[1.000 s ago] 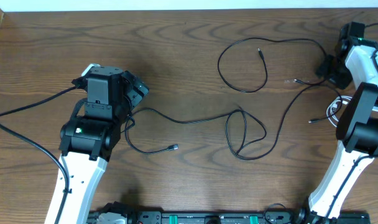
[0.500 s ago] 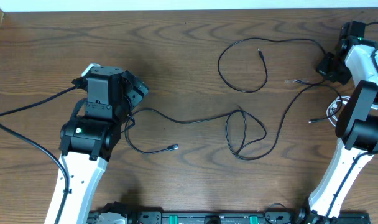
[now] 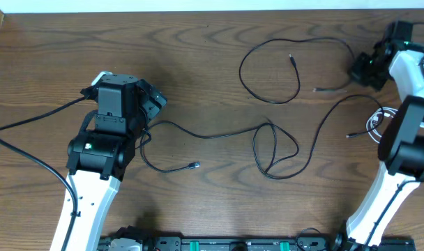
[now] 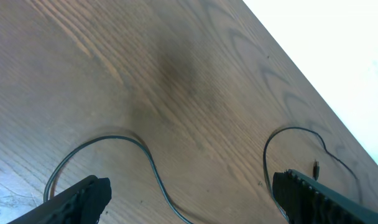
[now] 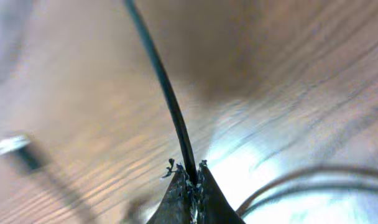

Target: Untangle cables

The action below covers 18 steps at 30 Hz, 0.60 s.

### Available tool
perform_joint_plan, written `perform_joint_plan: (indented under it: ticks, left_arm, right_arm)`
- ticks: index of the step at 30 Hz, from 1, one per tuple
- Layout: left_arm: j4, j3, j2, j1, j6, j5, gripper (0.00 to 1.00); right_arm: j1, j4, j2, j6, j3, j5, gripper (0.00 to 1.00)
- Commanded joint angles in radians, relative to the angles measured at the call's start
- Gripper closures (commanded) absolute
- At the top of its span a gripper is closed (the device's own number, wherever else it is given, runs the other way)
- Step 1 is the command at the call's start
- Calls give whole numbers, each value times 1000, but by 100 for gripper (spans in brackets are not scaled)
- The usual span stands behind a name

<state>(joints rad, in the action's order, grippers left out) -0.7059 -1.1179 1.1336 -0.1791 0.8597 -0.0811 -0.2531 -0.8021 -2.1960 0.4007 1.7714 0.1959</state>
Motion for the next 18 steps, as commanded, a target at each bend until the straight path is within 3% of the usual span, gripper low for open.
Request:
perform_joint_plan:
  ticks: [1,9,18]
  left_arm:
    - [-1,-12,3,5,-9,-6,10]
    - [-1,-12,3,5,-9,-6,10]
    - [-1,-12,3,5,-9,-6,10]
  right_arm:
    - [27,-18,161,-13,6,64,99]
    - [126,-61,229,-13,6,261,99]
    - [354,-43,227,16,6,231,99]
